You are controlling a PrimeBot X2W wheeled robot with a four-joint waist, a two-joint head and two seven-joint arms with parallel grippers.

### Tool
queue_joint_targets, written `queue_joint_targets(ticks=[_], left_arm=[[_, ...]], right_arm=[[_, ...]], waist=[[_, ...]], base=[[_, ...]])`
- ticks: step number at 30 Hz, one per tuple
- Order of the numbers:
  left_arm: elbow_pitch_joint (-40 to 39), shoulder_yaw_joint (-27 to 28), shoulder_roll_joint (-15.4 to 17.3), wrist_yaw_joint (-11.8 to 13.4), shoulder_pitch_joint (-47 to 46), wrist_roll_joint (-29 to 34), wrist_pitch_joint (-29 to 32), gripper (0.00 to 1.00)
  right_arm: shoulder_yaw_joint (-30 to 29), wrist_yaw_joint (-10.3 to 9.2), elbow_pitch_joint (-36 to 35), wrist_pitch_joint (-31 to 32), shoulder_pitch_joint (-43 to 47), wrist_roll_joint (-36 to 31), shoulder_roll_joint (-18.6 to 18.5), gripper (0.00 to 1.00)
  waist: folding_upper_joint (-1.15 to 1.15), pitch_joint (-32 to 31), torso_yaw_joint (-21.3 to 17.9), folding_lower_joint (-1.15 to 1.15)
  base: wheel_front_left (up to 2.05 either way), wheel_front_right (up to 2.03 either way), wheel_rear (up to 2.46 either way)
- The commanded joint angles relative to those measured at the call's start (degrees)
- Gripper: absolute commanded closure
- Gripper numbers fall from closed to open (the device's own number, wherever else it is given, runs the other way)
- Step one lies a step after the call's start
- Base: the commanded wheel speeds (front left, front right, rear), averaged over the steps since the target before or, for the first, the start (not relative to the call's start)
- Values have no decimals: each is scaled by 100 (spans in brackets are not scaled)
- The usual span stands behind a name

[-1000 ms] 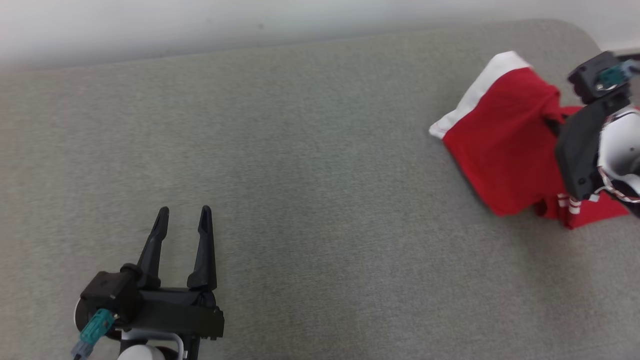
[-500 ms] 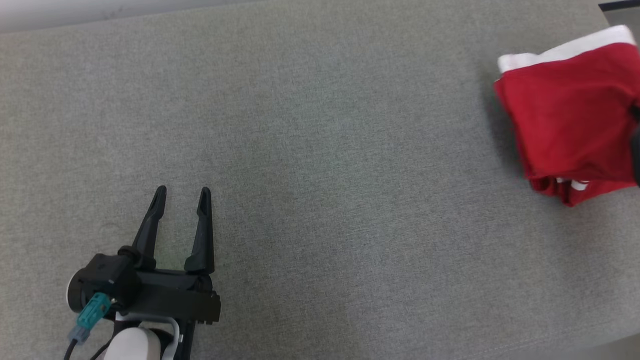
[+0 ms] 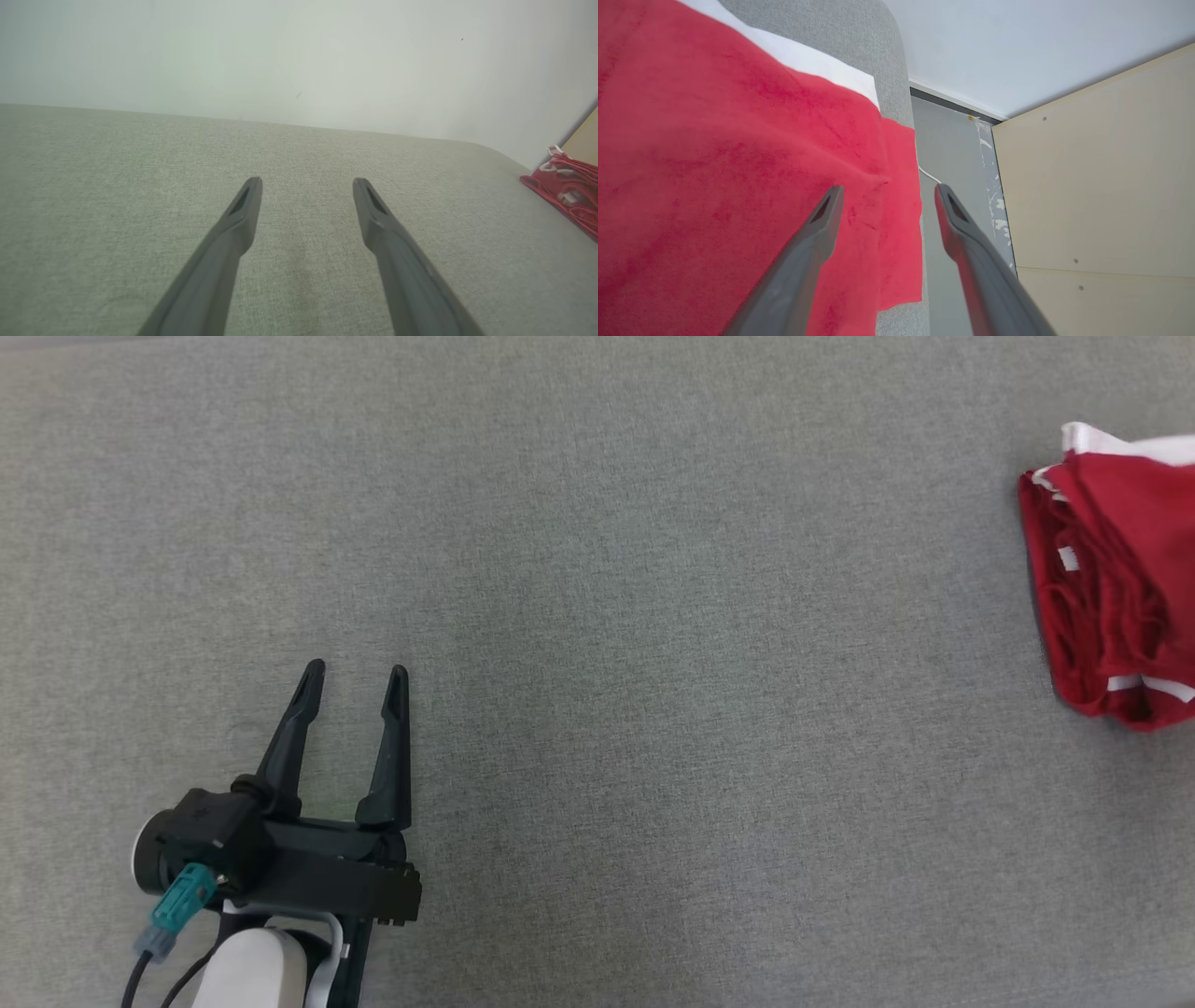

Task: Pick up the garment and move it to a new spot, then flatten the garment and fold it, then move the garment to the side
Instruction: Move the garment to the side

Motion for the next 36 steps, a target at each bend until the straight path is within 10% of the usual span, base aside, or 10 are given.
queue_joint_targets(ticks=[1,36], left_arm=[[5,31,10,-8,-34,77,1,0],[405,942,8,418,1694,-29,1,0]], right_arm=[[-78,-17,33,-131,102,-72,119,0],[-218,-17,-1840,-3189,3134,1378,2413,0]], waist=[[-1,-80,40,-1],[-1,-2492,393,-1]], base=[[0,0,0],[0,0,0]])
